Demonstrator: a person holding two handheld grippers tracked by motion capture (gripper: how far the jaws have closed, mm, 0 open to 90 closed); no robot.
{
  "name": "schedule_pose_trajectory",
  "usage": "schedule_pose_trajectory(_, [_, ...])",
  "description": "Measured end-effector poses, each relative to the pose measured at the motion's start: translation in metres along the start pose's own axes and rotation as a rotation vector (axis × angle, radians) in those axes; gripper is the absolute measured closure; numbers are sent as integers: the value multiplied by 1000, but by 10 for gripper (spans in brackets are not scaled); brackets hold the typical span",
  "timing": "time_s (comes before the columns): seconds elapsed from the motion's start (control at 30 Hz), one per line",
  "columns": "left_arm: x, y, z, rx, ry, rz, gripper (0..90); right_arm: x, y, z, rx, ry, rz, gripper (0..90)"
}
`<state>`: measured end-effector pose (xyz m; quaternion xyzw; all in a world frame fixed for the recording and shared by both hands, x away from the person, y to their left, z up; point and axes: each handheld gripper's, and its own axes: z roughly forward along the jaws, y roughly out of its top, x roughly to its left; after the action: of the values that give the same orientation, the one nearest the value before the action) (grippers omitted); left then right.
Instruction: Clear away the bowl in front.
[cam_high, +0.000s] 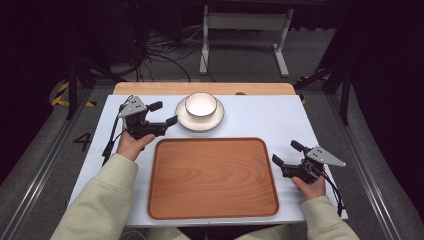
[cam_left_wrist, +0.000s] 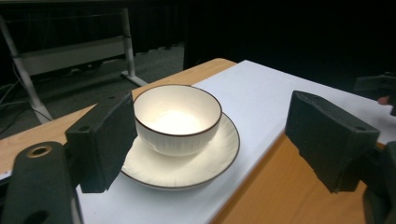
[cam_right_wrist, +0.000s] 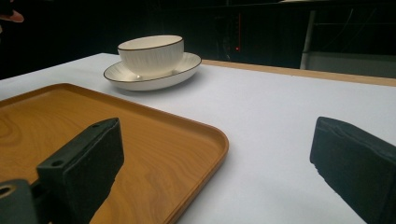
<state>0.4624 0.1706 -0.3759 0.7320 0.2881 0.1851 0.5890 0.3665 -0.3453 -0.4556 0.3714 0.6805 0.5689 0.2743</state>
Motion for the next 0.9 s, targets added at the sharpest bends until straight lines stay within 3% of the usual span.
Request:
schedule_pose_trajectory(0.17, [2, 4, 8, -2, -4, -3, 198, 0, 0, 0, 1, 0, 2, 34])
schedule_pose_trajectory(0.3, [3, 10, 16, 21, 5, 27, 204, 0, 0, 0, 1, -4, 4, 34])
schedule_pose_trajectory(0.47, [5, 18, 25, 21, -18, 16, 201, -1, 0, 0, -1, -6, 8, 33])
schedule_pose_trajectory(0.73, [9, 24, 36, 15, -15, 17, 153, -1, 0, 0, -1, -7, 12, 33])
schedule_pose_trajectory(0.9, [10, 28, 44, 49, -23, 37, 170, -1, 0, 0, -1, -6, 12, 33])
